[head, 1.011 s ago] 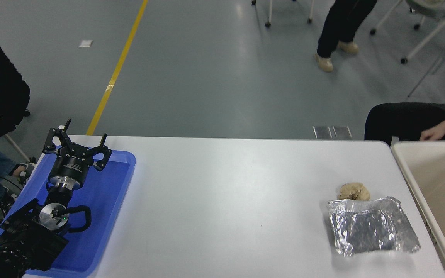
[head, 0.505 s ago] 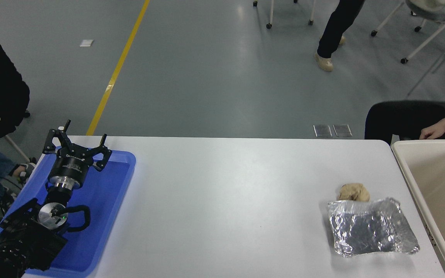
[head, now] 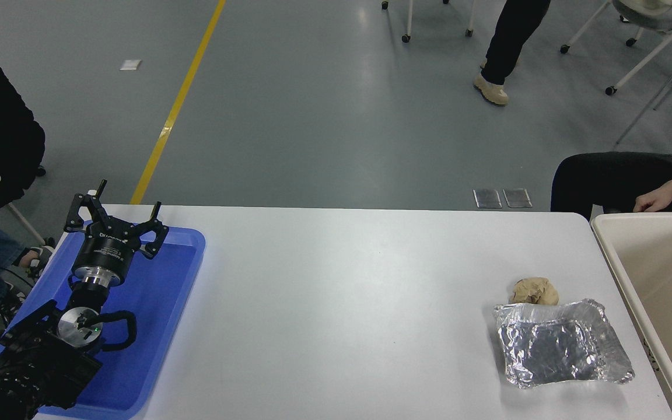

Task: Pick up paper cup place in dustbin

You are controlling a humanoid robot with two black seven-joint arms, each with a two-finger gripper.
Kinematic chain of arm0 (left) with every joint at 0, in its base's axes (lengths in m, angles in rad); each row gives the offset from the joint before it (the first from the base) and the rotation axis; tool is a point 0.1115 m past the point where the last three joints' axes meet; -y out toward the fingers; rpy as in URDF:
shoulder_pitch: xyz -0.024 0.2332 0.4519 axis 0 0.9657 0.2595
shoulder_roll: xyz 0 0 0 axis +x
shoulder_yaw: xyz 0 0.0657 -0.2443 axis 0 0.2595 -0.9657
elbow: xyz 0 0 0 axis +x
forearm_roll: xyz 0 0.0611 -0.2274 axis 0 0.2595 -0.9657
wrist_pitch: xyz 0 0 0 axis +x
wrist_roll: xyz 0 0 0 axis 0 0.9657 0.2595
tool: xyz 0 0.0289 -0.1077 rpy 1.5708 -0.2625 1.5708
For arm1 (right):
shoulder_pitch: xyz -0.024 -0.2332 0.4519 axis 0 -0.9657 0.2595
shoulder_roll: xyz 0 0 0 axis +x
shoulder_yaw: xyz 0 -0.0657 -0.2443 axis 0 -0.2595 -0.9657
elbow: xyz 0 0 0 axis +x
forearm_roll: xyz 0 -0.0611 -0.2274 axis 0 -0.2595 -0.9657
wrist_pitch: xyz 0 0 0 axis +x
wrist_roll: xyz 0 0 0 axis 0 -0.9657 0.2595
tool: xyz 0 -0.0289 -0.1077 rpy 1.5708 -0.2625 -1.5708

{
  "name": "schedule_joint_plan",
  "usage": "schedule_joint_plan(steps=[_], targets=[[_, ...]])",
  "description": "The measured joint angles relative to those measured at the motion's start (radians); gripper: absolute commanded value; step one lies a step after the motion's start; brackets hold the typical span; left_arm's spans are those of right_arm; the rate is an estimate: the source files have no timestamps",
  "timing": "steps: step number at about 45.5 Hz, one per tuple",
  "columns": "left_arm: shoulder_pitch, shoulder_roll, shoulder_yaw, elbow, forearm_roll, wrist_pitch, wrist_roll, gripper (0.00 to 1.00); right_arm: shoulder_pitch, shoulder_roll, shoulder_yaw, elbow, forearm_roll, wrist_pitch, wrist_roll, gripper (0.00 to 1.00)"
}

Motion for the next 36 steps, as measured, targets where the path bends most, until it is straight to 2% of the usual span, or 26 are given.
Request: schedule_joint_plan(steps=[1,2,27,36], targets=[[0.000,0.000,0.000,0.000,0.000,0.000,0.000,1.00,-0.001,0.001,0.001,0.000,0.000,-0.002,0.000,0.72],[0.000,0.000,0.000,0.000,0.000,0.000,0.000,1.00,-0.002,0.003,0.002,-0.001,0.001,-0.004,-0.001,1.00],[-0.002,-0.001,0.000,0.000,0.000,0.000,0.000,1.00,0.047,0.028,0.006,0.042,-0.005,-0.014,0.005,1.00],[-0.003,-0.002,0.000,0.000,0.000,0.000,0.000,1.00,0.176,0.028,0.002,0.152,-0.073,0.003,0.007,1.00]])
